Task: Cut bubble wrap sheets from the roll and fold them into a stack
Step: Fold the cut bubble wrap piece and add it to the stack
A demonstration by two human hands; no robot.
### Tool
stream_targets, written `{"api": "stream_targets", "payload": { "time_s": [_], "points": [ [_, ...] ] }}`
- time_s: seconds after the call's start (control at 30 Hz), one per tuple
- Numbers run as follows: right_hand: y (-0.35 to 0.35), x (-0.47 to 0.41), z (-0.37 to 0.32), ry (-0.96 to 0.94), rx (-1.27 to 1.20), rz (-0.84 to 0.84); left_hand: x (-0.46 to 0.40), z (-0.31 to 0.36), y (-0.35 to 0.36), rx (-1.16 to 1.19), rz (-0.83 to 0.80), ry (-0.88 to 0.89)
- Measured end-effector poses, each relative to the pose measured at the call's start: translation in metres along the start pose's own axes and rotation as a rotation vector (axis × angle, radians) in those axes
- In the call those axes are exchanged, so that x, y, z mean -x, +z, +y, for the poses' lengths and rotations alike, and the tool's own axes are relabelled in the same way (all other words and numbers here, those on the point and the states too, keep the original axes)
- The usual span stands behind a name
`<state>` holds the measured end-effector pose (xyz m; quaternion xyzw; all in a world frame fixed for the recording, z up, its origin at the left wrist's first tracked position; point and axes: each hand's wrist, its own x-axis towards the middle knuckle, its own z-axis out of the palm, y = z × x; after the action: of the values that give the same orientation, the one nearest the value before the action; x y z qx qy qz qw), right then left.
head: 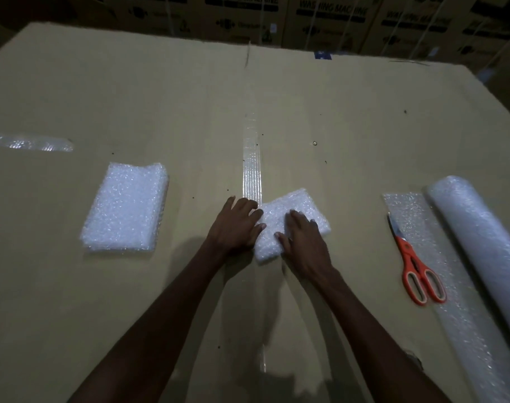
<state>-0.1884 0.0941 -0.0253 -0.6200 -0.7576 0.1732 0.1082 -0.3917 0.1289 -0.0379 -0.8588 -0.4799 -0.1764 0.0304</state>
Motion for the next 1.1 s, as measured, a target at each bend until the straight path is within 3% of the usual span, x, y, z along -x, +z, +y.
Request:
{"api": "stream_targets", "payload": {
  "time_s": [0.1,0.2,0.27,0.33,0.4,0.47,0.6,0.83,0.9,0.97,1.03,1.1],
  "points": [
    [-0.019,-0.01,0.021,-0.202,0.138,-0.187,0.009,0.006,-0.001,-0.026,0.048,0.035],
    [-0.036,-0.016,0.037,-0.37,0.192,-0.301,0.007,0.02,0.0,0.012,-0.037,0.045],
    [-0.042,-0.013,0.042,-0.322,0.077,-0.314,0.003,0.028,0.003,0.026,-0.115,0.035],
    [-0.042,-0.006,0.037,-0.204,-0.14,-0.158,-0.001,0.032,0.008,0.025,-0.19,0.019],
    [-0.038,-0.002,0.029,-0.092,-0.146,-0.074,-0.002,0.033,0.015,0.017,-0.234,0.008],
    [-0.025,0.0,0.024,-0.04,-0.058,-0.096,0.0,0.032,0.02,0.013,-0.246,-0.001],
    [-0.005,0.004,0.034,-0.116,0.119,-0.12,0.0,0.028,0.024,0.046,-0.275,-0.014],
    [-0.024,-0.015,0.049,-0.284,0.17,-0.231,-0.009,0.019,0.023,0.088,-0.285,-0.011],
    [-0.024,-0.014,0.05,-0.279,0.095,-0.144,-0.006,0.017,0.029,0.072,-0.262,0.005],
    [-0.023,-0.008,0.049,-0.198,-0.034,0.132,-0.003,0.016,0.035,0.053,-0.25,0.003],
    [-0.023,-0.004,0.045,-0.047,-0.158,0.44,-0.003,0.017,0.033,0.054,-0.262,-0.006],
    [-0.027,-0.001,0.036,0.159,-0.239,0.554,-0.005,0.017,0.031,0.061,-0.291,-0.02]
  ]
}}
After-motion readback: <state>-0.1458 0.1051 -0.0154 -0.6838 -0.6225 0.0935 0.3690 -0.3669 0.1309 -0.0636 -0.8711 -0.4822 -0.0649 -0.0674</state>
